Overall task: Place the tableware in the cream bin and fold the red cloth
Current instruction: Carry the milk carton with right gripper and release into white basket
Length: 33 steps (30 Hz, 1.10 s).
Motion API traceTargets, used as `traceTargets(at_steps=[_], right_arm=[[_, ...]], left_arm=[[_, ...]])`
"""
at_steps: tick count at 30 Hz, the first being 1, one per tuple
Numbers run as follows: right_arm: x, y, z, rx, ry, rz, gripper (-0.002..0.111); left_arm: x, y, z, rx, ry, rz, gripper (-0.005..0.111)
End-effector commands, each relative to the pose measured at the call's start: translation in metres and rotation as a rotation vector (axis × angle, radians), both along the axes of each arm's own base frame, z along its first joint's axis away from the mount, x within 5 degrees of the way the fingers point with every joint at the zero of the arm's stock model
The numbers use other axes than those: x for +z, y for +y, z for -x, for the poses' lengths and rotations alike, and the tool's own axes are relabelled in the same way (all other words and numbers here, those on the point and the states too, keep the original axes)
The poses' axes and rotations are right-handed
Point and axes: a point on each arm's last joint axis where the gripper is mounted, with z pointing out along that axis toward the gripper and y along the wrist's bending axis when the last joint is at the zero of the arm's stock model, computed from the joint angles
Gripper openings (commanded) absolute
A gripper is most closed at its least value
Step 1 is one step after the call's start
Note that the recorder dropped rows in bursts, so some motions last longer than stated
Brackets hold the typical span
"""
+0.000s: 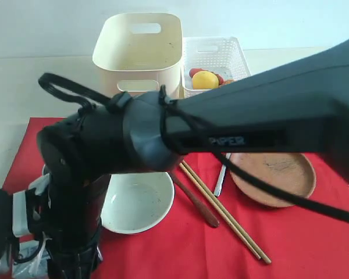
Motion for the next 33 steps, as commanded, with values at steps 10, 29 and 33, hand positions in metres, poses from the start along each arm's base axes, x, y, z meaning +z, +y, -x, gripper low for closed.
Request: traceTargets(at_steps=[10,29,33], right_arm=[[0.166,-0.057,-0.033,-0.168,-0.21,-0.374,0.0],[0.134,-0.195,-0.204,-0.949,-0.248,-0.403,0.0],[0.106,-0.215,-0.233,-1.085,-0.256,-0.416,0.0]], left_arm=[[0.001,0.0,0.0,-0.003,-0.01,0.002,0.003],[0.001,0.0,0.0,-0.003,-0.01,0.002,0.003],[0.001,0.0,0.0,-0.003,-0.01,0.002,0.003]])
